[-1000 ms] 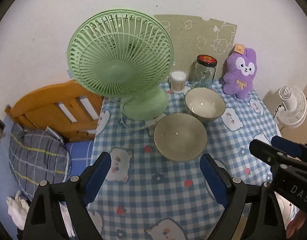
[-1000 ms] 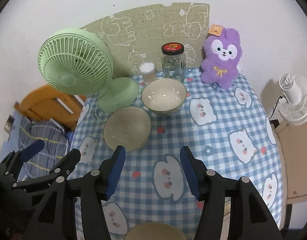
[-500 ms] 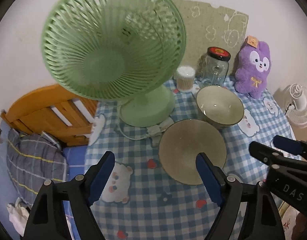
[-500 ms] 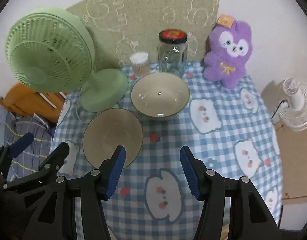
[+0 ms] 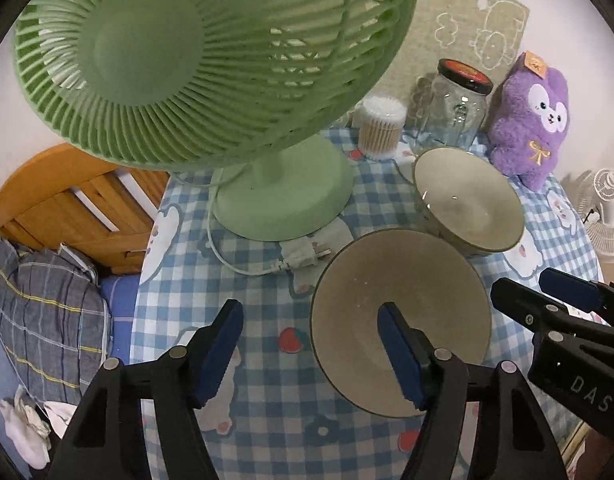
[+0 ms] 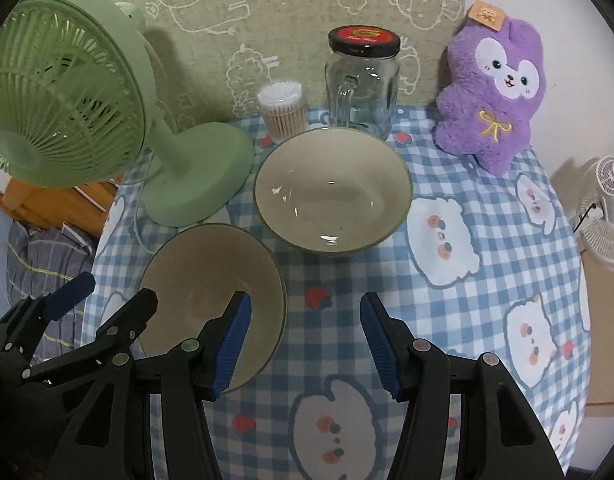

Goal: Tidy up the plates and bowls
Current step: 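Grip the cream bowl rim with both grippers and lift it, then carry the cream bowl with both grippers toward the first placed bowl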

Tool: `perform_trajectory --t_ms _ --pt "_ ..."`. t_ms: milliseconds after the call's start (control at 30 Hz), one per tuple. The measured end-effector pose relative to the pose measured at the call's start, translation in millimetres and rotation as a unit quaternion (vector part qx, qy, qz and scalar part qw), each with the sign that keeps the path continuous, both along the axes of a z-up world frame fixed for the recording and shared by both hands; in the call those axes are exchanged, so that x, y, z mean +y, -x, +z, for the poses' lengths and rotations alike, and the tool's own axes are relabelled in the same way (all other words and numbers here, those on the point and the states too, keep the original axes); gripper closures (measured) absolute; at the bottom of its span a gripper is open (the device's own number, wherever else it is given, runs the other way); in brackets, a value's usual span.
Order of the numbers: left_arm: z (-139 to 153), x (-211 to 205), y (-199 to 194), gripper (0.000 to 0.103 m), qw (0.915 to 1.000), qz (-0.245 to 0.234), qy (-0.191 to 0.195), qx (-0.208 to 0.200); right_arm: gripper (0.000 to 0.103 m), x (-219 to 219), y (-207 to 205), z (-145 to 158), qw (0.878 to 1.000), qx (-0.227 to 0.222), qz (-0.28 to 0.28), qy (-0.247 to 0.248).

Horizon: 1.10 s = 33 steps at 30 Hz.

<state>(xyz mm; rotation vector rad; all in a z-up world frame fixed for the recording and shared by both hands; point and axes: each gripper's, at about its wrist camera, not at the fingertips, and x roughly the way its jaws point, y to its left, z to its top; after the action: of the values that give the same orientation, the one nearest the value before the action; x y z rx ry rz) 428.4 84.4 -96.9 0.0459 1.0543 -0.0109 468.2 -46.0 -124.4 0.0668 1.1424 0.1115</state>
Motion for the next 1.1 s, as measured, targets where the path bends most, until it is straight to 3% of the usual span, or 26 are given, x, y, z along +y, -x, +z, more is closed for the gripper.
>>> perform_trajectory --t_ms 100,167,333,600,667,733,867,1100 --pt "-6 -2 -6 0.043 1.0 -0.005 0.003 0.008 0.045 5 -4 -4 1.0 0.0 0.01 0.008" --pt "-11 -3 -8 0.047 0.9999 -0.007 0.003 0.012 0.052 8 -7 -8 1.0 0.002 0.017 0.009" --pt "-18 -6 -10 0.053 0.9999 -0.011 -0.001 0.007 0.066 11 -11 -20 1.0 0.017 0.023 0.007" --pt "-36 -2 -17 0.066 0.9996 -0.007 0.008 0.026 0.077 19 -17 -34 0.999 0.035 0.033 0.012" --pt "-38 -2 -19 0.069 0.9995 -0.008 0.01 0.03 0.086 21 -19 -38 0.999 0.041 0.035 0.01" --pt "-40 -2 -20 0.073 0.9994 -0.007 0.008 0.034 0.089 21 -20 -40 0.998 0.043 0.035 0.006" --pt "-42 -5 -20 0.089 0.9986 -0.015 0.001 0.051 0.091 20 -20 -42 0.999 0.039 0.033 0.008" --pt "-43 -4 -21 0.091 0.9983 -0.01 0.002 0.057 0.092 22 -20 -40 0.999 0.039 0.03 0.012"
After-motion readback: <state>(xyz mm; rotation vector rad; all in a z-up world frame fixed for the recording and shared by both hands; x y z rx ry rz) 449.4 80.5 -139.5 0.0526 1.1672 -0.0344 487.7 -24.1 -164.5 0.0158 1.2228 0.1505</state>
